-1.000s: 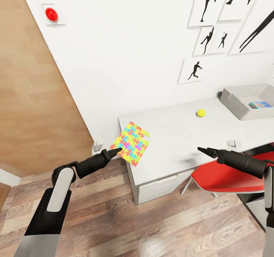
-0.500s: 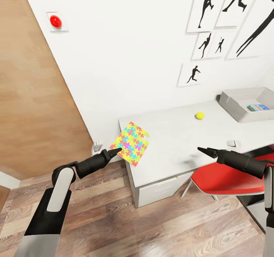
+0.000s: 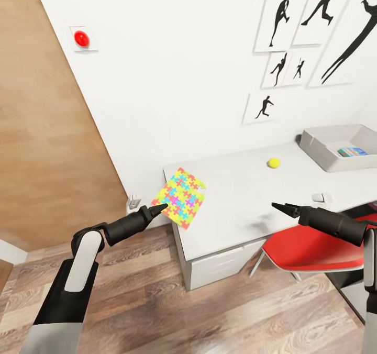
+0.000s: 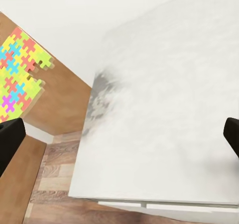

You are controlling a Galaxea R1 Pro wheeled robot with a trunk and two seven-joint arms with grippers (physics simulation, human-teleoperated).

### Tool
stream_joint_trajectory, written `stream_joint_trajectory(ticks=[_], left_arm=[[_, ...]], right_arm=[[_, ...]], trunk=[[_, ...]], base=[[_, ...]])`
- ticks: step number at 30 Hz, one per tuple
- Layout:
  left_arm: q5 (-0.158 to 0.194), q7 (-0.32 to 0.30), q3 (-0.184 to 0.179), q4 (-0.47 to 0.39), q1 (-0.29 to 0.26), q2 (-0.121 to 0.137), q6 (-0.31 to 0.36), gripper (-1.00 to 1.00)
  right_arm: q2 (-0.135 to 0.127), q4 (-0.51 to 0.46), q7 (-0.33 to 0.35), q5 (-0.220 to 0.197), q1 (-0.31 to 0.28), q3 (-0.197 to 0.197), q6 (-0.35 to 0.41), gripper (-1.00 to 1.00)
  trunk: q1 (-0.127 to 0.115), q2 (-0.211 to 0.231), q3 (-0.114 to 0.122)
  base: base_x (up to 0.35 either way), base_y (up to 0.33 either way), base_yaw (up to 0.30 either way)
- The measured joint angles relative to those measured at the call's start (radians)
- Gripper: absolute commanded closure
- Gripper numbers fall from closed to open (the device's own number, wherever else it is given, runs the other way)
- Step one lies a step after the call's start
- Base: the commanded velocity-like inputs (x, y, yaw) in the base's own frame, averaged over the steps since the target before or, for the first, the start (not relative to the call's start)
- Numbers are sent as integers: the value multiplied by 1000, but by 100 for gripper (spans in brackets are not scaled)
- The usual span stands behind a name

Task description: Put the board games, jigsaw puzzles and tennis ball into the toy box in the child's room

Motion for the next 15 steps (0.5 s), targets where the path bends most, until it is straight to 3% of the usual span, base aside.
stream_joint_trajectory(ticks=[15], left_arm=[[0, 1, 0, 0, 1, 1, 0, 100]], right_arm=[[0, 0, 0, 0, 0, 0, 0, -100]], trunk=[[0, 0, 25]], base=[[0, 0, 0]])
